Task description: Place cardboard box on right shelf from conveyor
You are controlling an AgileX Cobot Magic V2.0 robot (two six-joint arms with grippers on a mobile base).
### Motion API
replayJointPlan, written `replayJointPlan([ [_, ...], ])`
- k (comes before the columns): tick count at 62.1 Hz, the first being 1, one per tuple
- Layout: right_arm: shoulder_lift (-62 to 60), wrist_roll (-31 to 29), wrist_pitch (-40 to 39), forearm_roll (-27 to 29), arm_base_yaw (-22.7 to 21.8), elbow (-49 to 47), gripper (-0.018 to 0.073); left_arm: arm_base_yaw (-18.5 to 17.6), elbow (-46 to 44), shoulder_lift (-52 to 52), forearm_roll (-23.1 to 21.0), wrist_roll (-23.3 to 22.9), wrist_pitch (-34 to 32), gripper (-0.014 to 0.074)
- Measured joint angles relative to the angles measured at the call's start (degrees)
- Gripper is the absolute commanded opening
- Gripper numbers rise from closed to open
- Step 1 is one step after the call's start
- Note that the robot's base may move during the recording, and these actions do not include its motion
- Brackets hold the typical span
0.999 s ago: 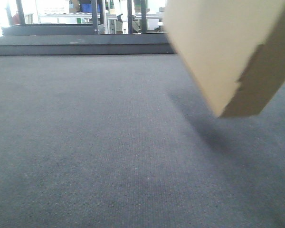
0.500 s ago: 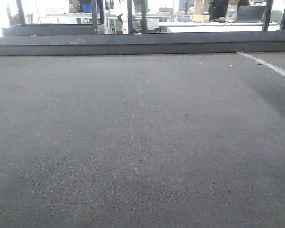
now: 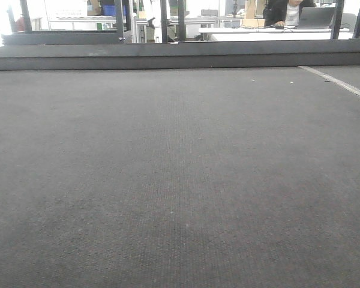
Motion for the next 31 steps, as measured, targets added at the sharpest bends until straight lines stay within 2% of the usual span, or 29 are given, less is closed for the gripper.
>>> replayJointPlan([
  [10, -4.85, 0.34, 0.00, -0.42, -0.11, 0.75, 0.0054, 0.00, 0.00, 0.00, 0.00, 0.00, 0.00, -0.0116],
  [31, -5.48, 0.43, 0.00, -0.54, -0.11, 0.75, 0.0054, 0.00, 0.00, 0.00, 0.00, 0.00, 0.00, -0.0116],
])
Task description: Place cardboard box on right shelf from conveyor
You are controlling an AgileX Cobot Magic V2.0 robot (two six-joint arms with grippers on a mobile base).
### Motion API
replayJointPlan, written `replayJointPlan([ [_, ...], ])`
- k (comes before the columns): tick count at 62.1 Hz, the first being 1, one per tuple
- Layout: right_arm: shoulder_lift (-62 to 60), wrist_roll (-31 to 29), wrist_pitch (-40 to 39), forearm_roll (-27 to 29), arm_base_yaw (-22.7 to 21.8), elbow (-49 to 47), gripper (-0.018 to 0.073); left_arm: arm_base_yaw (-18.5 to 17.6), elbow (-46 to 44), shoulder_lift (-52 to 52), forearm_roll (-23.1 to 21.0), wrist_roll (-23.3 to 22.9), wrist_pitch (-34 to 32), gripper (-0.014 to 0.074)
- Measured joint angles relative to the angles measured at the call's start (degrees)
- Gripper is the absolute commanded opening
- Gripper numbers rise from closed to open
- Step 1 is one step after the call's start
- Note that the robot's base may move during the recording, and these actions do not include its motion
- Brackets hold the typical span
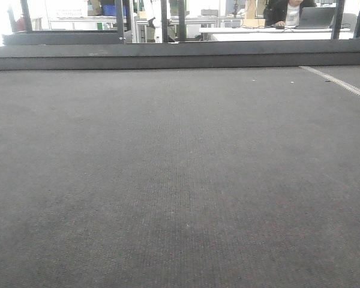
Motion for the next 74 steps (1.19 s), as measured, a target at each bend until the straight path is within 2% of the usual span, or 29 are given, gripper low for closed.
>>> replayJointPlan([
  [74, 0.00, 0.12, 0.00, -0.10, 0.00, 0.09, 0.0054, 0.00, 0.00, 0.00, 0.00, 0.00, 0.00, -0.0116],
])
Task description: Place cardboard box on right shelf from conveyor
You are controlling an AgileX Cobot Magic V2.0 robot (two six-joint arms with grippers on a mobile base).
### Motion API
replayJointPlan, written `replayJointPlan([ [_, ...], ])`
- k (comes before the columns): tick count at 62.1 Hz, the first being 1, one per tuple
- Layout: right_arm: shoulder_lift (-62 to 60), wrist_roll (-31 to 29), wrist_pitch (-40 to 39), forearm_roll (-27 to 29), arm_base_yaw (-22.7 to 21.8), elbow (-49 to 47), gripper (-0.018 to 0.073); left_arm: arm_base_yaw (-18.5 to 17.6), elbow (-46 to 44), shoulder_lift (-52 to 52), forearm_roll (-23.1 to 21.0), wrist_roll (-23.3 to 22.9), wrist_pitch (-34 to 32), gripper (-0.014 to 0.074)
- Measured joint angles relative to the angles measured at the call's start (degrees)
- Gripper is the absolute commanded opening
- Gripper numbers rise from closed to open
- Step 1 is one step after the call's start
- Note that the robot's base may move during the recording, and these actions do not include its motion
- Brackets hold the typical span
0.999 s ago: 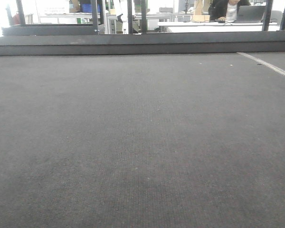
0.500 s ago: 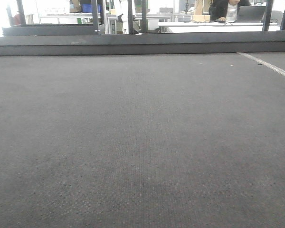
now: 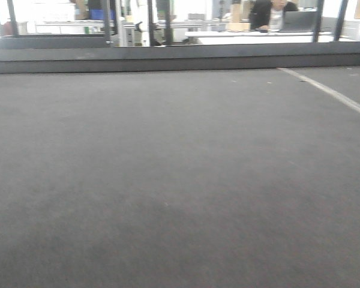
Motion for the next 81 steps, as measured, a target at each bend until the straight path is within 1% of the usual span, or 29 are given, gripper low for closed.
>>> replayJointPlan([
  [81, 0.00, 0.00, 0.00, 0.00, 0.00, 0.00, 0.0054, 0.00, 0.00, 0.00, 0.00, 0.00, 0.00, -0.0116],
])
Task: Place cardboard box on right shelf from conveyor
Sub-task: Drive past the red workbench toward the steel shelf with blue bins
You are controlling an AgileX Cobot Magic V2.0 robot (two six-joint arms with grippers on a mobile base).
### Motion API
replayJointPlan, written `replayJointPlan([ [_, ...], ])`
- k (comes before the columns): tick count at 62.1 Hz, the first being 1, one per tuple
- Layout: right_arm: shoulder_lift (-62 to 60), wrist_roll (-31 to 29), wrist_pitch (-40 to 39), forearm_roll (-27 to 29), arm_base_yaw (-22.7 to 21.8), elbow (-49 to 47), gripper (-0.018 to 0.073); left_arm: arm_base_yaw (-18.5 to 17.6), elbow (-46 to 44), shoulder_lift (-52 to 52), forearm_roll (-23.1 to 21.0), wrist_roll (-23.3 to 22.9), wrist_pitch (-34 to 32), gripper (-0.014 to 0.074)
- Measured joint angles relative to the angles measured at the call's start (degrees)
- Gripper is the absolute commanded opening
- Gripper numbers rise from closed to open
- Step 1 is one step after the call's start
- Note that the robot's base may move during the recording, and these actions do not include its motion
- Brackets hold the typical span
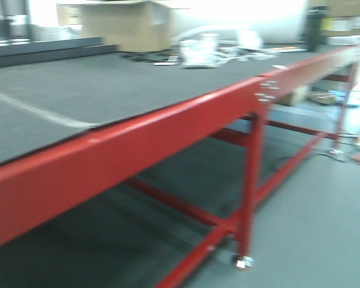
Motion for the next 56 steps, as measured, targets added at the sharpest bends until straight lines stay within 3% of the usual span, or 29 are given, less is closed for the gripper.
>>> replayJointPlan([
  [56, -0.11, 0.00, 0.00, 0.00, 0.00, 0.00, 0.0054, 0.00, 0.00, 0.00, 0.00, 0.00, 0.00, -0.0116],
])
